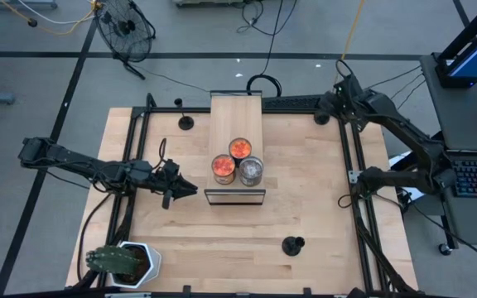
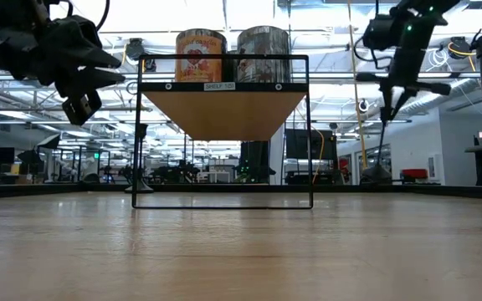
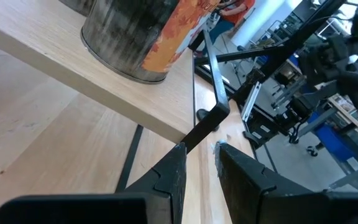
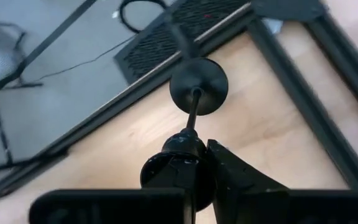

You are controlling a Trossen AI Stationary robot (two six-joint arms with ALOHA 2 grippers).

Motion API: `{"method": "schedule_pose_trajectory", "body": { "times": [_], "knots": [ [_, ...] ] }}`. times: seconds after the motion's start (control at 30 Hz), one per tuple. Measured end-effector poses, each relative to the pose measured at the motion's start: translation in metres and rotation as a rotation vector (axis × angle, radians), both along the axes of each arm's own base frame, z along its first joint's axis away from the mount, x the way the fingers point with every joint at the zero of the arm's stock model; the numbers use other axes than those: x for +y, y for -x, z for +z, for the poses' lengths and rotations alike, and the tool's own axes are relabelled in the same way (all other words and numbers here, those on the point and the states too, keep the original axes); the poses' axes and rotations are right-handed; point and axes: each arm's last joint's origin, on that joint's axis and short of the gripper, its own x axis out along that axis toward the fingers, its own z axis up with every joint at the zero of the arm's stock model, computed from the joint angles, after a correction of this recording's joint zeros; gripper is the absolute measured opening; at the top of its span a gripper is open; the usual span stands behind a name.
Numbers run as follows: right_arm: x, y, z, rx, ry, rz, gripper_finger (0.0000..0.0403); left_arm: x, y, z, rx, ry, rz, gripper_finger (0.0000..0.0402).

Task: Pick & Place candle stick holders
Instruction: Put the top right black candle holder on the shelf

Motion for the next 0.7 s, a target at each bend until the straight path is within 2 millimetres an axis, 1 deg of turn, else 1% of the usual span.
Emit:
{"method": "schedule_pose_trajectory", "body": {
  "times": [0.17, 0.37, 0.5, 0.6, 0.7],
  "knots": [
    [0.018, -0.010, 0.009, -0.017, 0.046, 0.105, 0.0013, 0.000, -0.001, 0.006, -0.057, 0.044, 0.006, 0.0093],
    [0.041, -0.020, 0.021, -0.072, 0.096, 0.243, 0.0013, 0.000, -0.001, 0.013, -0.131, 0.049, 0.004, 0.0093],
    [0.057, -0.025, 0.031, -0.147, 0.138, 0.336, 0.0013, 0.000, -0.002, 0.019, -0.202, -0.021, -0.003, 0.0093],
    [0.064, -0.029, 0.039, -0.210, 0.197, 0.384, 0.0013, 0.000, -0.001, 0.026, -0.284, -0.101, -0.004, 0.0093],
    [0.069, -0.031, 0.047, -0.261, 0.246, 0.427, 0.0013, 0.001, 0.000, 0.033, -0.372, -0.177, 0.031, 0.0093]
  ]
}}
